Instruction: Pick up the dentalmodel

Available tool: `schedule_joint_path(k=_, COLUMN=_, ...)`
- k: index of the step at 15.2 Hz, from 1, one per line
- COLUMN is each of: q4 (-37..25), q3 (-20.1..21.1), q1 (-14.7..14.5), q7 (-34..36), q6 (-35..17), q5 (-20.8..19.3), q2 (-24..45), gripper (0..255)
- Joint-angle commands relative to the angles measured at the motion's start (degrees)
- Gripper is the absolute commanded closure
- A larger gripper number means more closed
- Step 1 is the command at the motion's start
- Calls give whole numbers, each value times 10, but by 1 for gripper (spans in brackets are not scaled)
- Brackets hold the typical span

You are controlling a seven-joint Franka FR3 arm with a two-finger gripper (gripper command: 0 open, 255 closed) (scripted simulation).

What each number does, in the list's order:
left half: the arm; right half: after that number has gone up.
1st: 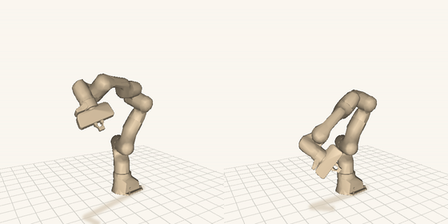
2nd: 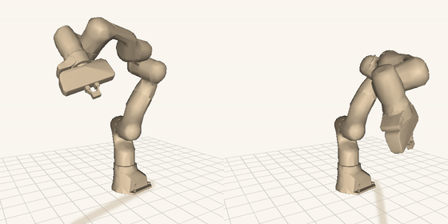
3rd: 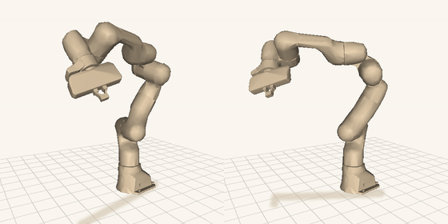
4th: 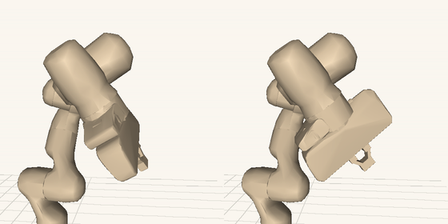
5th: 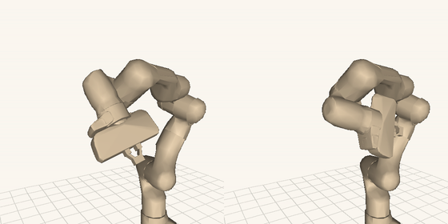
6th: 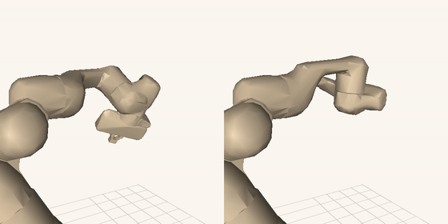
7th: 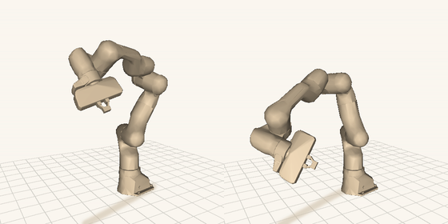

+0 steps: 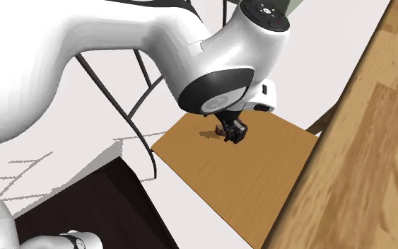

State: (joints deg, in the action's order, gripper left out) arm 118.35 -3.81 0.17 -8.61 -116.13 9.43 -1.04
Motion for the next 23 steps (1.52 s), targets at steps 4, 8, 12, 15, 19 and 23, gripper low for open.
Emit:
schedule_joint_path(k=4, q4=-85, q3=-3, q1=6, q7=-20, q6=-32, q5=22, q2=111, gripper=0)
schedule_joint_path(k=8, q4=-133, q3=-2, q1=10, q7=-30, q6=-46, q5=34, q2=171, gripper=0)
schedule_joint_path(k=12, q4=-120, q3=-1, q1=11, q7=-36, q6=-72, q5=38, q2=184, gripper=0)
schedule_joint_path(k=15, q4=-112, q3=0, q1=11, q7=-40, q6=-88, q5=41, q2=193, gripper=0)
schedule_joint_path(k=19, q4=-113, q3=0, q1=11, q7=-40, q6=-88, q5=41, q2=194, gripper=255)
schedule_joint_path(k=23, q4=-113, q3=0, q1=11, q7=-40, q6=-88, q5=41, q2=194, gripper=255)
